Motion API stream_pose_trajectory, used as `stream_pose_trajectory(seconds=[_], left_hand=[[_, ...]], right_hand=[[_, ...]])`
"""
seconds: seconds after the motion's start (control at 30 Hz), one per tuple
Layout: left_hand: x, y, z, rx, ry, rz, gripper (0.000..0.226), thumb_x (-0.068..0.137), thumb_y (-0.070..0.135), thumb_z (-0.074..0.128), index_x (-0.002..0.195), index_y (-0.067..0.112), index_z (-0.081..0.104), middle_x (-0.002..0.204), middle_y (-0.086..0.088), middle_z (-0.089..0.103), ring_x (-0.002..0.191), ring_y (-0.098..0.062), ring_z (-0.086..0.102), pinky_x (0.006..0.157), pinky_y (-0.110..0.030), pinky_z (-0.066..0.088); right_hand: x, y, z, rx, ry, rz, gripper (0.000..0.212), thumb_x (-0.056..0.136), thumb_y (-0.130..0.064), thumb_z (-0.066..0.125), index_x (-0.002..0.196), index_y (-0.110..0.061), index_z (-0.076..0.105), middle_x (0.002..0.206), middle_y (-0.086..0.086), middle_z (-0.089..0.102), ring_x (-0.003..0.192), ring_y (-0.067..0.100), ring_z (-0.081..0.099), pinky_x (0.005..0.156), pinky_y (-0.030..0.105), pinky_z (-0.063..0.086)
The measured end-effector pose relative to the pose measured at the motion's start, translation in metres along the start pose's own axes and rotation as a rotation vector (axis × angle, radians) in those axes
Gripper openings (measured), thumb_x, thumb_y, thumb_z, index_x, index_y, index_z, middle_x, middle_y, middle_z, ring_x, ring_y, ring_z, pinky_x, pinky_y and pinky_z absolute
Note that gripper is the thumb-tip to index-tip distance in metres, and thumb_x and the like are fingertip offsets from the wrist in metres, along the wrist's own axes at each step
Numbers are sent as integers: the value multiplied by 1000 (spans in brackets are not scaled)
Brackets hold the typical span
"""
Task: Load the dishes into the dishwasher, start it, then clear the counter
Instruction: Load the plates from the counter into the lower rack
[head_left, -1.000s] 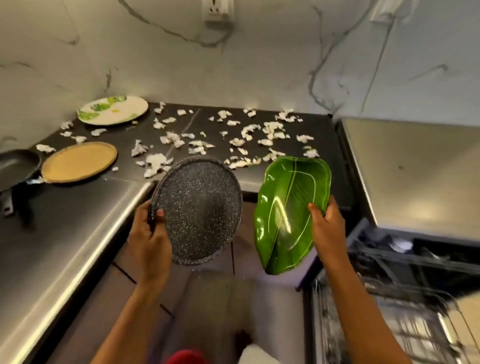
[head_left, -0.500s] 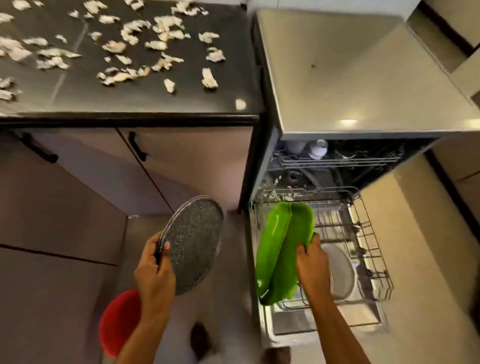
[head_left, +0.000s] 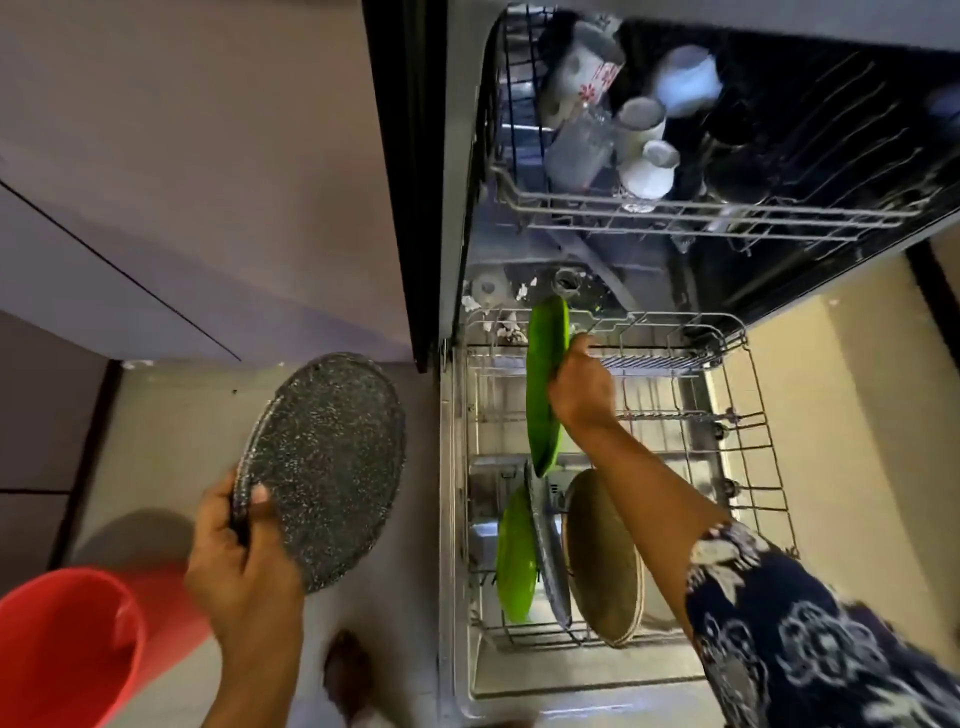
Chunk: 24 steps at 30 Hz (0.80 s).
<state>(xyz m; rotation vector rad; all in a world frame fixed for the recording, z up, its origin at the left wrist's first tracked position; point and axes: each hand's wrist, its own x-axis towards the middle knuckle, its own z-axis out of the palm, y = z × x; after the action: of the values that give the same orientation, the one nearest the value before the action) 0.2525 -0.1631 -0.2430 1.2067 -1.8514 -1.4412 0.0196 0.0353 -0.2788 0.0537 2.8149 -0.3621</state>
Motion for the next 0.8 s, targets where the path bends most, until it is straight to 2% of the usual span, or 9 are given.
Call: stream_pose_trajectory(seconds=[0.13,0.23,0.27,0.33,0.4,0.53,0.73,0.8], left_hand=[[6,-19,18,-14,6,38,26,99,18,47,121,6,55,89,10,58,74,11,52,68,-5,40],[19,-32,28,-22,-1,27,23,99,18,48,119,22,57,102,3,62,88,1,56,81,-15,45],[24,-34,30,-14,-2,25,22,99,19,48,114,31,58,101,7,63,90,-2,56,81,-17,46],[33,-36,35,-16,-21,29,25,99,17,48,103,40,57,94,17,62,87,1,56,77,-12,46],[41,-37,40,-46,-37,30,26,99,16,48,101,40,57,92,18,62,86,4,55,74,-10,46],[52,-36,44,-73,-60,34,21,99,17,48,101,37,56,96,15,61,84,6,55,72,-9,47],[67,-44,41,-74,-96,24,19,97,25,50,106,40,57,97,21,65,92,1,58,80,-20,48],[67,-43,42,-87,-104,20,22,98,20,50,104,40,57,94,27,65,89,6,57,79,-15,47]], right_hand=[[33,-12,31,-44,-77,-40,32,96,-5,35,127,0,33,115,26,60,106,42,59,83,43,48],[52,-23,47,-40,-104,-65,30,96,-3,36,125,-1,36,118,25,58,108,41,58,86,41,48],[58,-27,52,-45,-106,-68,31,95,-3,38,126,0,35,120,25,57,109,40,58,87,41,48],[65,-33,60,-82,-123,-71,38,96,-5,38,132,1,31,123,25,55,111,40,57,88,41,48],[67,-37,68,-126,-140,-61,42,97,-6,37,137,1,26,123,25,56,111,39,57,87,41,48],[64,-45,77,-152,-123,-44,40,96,-6,38,134,0,27,120,24,58,110,38,58,87,41,48],[70,-56,66,-177,-49,-10,39,96,-7,38,133,0,31,121,21,59,112,35,57,88,39,48],[67,-52,69,-195,-59,-20,37,97,-7,37,132,0,31,119,22,59,111,36,58,87,39,48]])
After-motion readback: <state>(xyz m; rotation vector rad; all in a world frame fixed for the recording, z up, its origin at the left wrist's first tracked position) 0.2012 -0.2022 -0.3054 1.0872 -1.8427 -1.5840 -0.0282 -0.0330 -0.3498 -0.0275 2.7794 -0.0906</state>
